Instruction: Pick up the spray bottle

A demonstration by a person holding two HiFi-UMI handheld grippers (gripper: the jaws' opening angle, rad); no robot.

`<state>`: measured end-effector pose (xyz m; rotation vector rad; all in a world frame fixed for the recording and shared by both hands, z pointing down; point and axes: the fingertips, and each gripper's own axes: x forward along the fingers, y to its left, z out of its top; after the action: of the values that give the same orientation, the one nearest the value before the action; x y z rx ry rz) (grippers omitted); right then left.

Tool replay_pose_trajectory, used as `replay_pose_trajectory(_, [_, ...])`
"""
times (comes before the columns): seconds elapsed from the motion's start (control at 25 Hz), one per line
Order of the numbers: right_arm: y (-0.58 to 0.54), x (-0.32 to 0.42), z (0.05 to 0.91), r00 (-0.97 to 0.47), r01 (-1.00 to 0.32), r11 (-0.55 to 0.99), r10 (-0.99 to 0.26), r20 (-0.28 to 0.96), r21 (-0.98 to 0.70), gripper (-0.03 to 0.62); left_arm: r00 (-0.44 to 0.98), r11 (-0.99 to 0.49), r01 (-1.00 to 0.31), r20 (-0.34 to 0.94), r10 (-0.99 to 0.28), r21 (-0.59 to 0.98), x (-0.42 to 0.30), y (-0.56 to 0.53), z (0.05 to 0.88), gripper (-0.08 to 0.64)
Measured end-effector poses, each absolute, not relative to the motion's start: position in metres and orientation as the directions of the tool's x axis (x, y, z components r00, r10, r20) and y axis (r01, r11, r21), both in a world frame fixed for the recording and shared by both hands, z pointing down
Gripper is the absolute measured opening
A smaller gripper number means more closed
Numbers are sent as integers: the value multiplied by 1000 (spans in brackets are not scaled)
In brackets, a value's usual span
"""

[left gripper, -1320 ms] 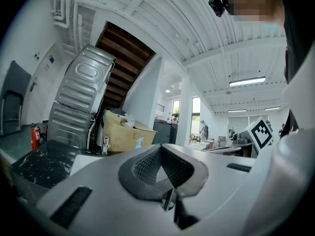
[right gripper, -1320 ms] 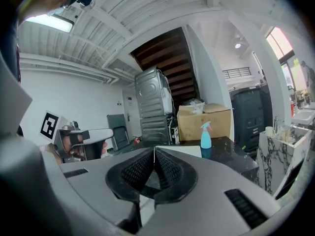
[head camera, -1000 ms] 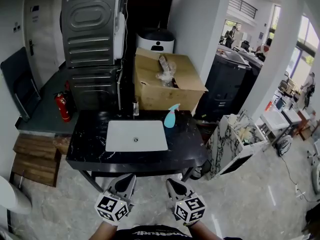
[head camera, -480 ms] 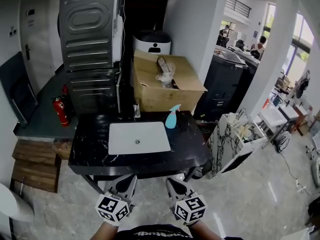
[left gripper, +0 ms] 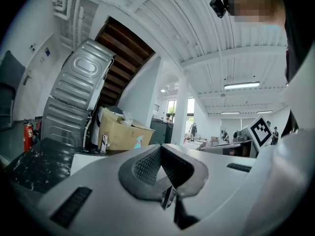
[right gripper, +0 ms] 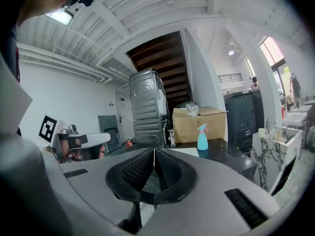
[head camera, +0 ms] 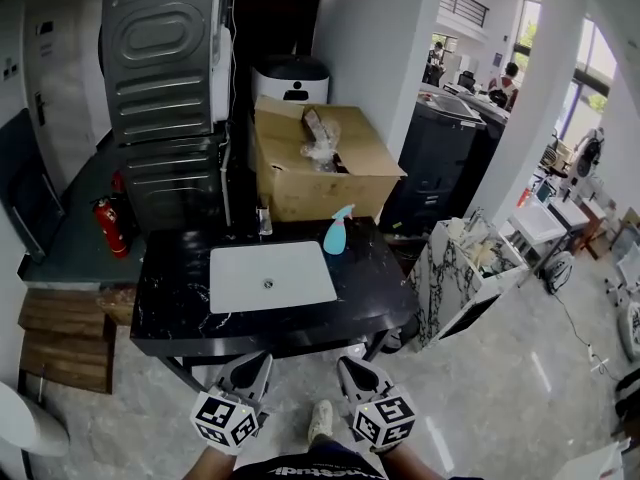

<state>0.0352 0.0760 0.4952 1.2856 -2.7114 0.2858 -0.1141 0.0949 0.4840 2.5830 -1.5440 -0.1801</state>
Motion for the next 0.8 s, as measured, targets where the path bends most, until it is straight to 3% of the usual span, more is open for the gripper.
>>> replay_pose_trajectory(0.8, [-144,50,472,-705,-709,693,-697,130,-129,38,418,-419,-900,-37,-908,118,-89,-117,455,15])
